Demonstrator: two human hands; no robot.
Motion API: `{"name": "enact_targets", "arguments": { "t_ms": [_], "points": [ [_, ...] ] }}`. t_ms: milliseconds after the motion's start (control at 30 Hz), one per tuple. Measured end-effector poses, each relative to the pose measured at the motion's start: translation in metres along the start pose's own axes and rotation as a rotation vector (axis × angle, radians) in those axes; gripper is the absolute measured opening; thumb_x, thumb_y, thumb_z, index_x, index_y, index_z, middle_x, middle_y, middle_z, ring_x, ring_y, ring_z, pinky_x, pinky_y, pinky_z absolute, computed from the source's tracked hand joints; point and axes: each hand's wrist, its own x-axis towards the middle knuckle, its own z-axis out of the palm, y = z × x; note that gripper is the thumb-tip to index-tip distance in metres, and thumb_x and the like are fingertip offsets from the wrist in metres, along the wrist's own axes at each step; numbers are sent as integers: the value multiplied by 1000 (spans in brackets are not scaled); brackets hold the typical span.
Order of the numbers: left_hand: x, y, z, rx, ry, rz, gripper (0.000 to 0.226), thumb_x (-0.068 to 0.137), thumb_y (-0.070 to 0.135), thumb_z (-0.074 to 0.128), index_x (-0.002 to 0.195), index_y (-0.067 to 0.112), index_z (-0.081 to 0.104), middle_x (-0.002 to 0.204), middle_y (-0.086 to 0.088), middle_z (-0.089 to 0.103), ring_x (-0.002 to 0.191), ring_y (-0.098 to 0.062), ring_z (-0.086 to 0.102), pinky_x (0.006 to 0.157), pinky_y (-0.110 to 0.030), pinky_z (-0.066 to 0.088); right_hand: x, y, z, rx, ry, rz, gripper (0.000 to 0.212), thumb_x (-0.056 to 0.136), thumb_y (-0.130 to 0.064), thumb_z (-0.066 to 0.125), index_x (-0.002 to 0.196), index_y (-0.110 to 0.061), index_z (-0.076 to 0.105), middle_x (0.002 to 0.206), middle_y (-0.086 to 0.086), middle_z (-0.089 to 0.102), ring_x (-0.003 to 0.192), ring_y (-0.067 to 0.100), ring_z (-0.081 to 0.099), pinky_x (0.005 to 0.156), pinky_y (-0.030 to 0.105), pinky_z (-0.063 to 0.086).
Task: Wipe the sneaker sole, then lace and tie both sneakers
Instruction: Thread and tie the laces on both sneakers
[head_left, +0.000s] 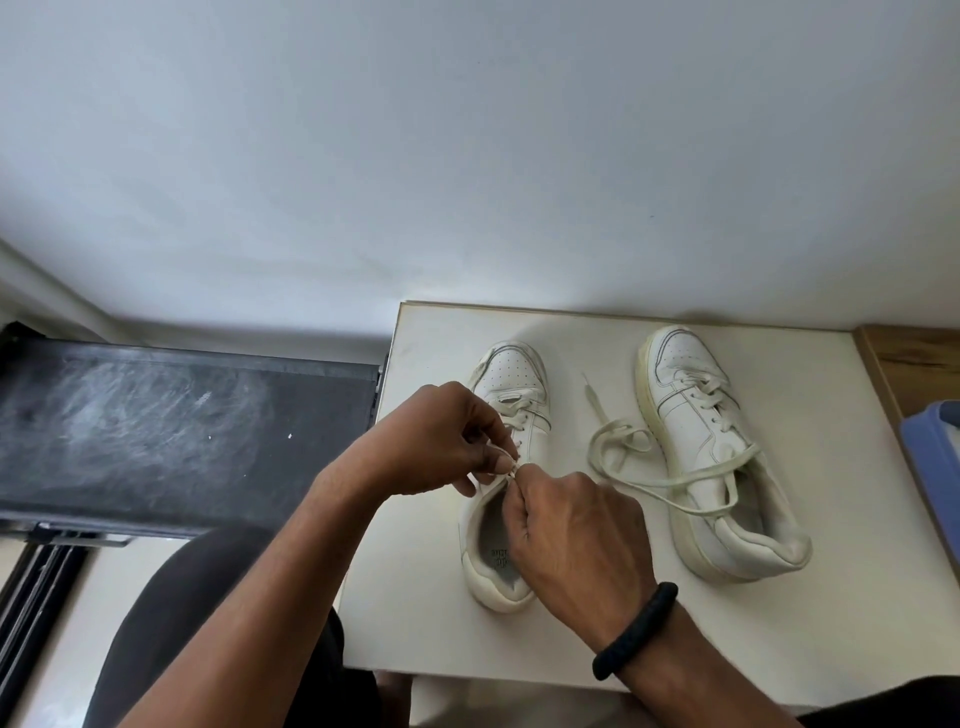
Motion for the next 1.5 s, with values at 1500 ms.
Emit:
{"name": "enact_targets", "arguments": {
  "t_ms": [1500],
  "points": [
    [-8,4,2,-5,-9,-3,14,94,5,71,96,13,81,75,3,75,71,-8,75,66,-24,62,12,13,-2,437,-78,176,26,82,-25,78,71,-25,55,73,-13,63,70,12,61,58,28,46]
  ]
}}
